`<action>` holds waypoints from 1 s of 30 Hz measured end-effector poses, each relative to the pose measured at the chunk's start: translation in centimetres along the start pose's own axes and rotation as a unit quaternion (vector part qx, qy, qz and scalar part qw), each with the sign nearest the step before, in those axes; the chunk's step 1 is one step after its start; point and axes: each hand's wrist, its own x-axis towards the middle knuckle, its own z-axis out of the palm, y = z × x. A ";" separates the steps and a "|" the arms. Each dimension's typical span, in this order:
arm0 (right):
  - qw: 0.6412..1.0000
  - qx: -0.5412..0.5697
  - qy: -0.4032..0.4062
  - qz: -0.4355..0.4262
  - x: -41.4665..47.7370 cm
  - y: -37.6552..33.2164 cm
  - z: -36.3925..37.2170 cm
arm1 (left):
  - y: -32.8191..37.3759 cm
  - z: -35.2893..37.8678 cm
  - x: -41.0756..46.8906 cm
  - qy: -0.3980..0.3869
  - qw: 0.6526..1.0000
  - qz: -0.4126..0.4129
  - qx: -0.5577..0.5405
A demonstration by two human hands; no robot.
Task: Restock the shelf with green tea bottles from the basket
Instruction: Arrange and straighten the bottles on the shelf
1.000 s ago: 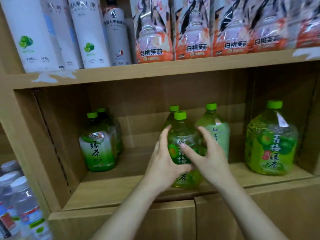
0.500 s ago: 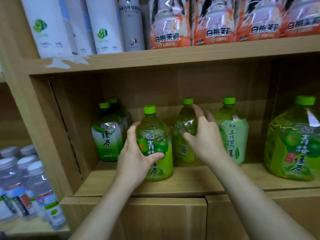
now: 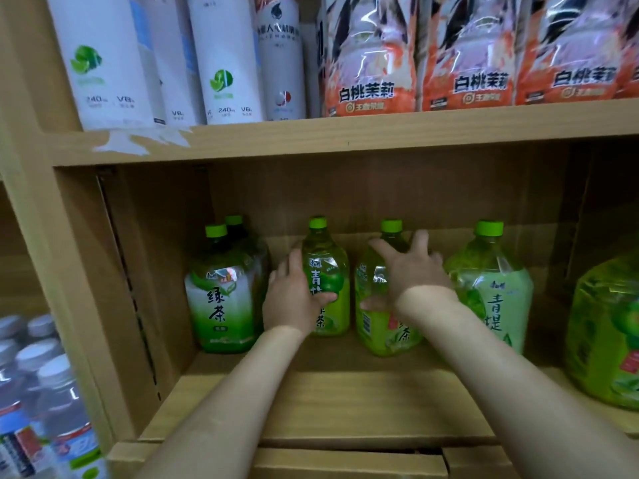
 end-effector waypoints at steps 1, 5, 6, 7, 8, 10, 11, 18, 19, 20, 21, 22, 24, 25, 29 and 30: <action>1.000 0.009 -0.009 -0.003 0.1 0.3 -0.1 | -0.2 0.4 0.4 0.002 1.000 0.001 -0.003; 0.999 0.037 -0.019 -0.017 0.0 1.4 -0.3 | -0.3 1.9 2.0 0.002 1.000 -0.017 -0.015; 0.999 0.044 -0.013 -0.016 -0.1 1.5 -0.2 | -0.3 2.2 2.4 -0.002 1.000 -0.023 -0.013; 0.999 0.051 -0.004 -0.014 0.0 1.4 0.0 | -0.3 2.3 2.7 -0.005 1.000 -0.029 -0.009; 0.998 0.057 0.010 -0.013 0.0 1.3 0.3 | -0.3 2.4 2.9 -0.005 0.999 -0.033 -0.004; 0.997 0.070 0.042 -0.008 0.2 1.1 1.1 | -0.3 2.5 3.1 -0.006 1.000 -0.029 0.008; 0.995 0.076 0.057 -0.004 0.4 1.0 1.5 | -0.3 2.6 3.1 -0.010 1.000 -0.025 0.017; 0.989 0.083 0.121 0.005 2.3 0.6 4.0 | 0.5 2.2 1.5 0.010 0.999 -0.013 0.035; 0.989 0.088 0.121 0.007 2.7 0.6 4.2 | 0.7 2.1 0.6 0.027 0.998 0.016 0.056; 0.988 0.095 0.120 0.008 3.0 0.7 4.4 | 1.3 2.0 -0.3 0.027 0.996 0.049 0.066; 0.988 0.101 0.117 0.006 3.4 0.7 4.5 | 2.0 2.0 -1.2 0.007 0.994 0.079 0.068; 0.989 0.101 0.111 0.001 3.7 0.8 4.6 | 2.6 2.3 -1.9 -0.023 0.991 0.107 0.074; 0.993 0.072 0.087 -0.020 4.0 0.8 4.7 | 3.4 3.3 -2.6 -0.088 0.980 0.137 0.116; 0.995 0.051 0.074 -0.031 4.0 0.7 4.7 | 3.5 3.8 -2.7 -0.112 0.974 0.138 0.139; 0.998 0.011 0.035 -0.054 4.0 1.1 4.3 | 2.8 4.6 -2.5 -0.137 0.963 0.122 0.197; 0.998 0.013 0.021 -0.058 3.9 1.2 4.0 | 2.8 4.6 -2.5 -0.142 0.960 0.121 0.209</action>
